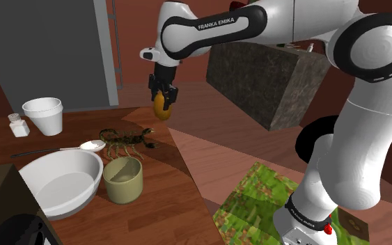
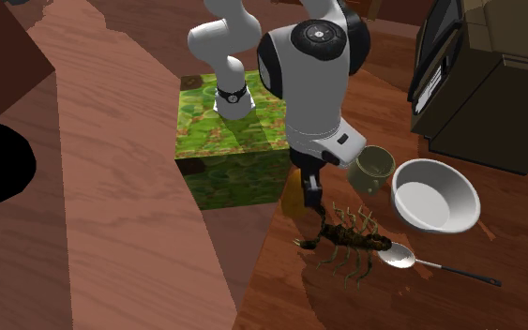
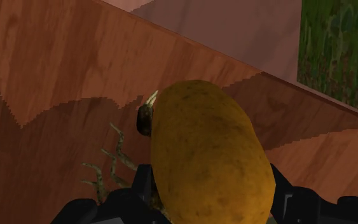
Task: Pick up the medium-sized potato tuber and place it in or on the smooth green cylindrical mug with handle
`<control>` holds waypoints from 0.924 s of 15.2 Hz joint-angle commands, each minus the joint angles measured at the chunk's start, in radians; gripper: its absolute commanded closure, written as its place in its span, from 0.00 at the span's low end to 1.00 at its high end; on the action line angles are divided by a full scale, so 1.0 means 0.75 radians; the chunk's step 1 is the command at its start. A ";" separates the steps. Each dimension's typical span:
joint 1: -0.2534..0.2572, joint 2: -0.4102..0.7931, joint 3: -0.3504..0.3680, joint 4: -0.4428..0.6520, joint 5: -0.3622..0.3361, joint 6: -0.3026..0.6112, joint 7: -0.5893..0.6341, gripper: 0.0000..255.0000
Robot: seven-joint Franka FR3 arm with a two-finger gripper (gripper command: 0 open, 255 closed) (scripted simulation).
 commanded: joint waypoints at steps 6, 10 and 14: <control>0.068 -0.025 0.052 0.016 -0.023 -0.035 0.130 1.00; 0.135 -0.023 0.105 0.022 -0.045 -0.035 0.258 1.00; 0.203 -0.002 0.158 0.053 -0.068 -0.043 0.386 1.00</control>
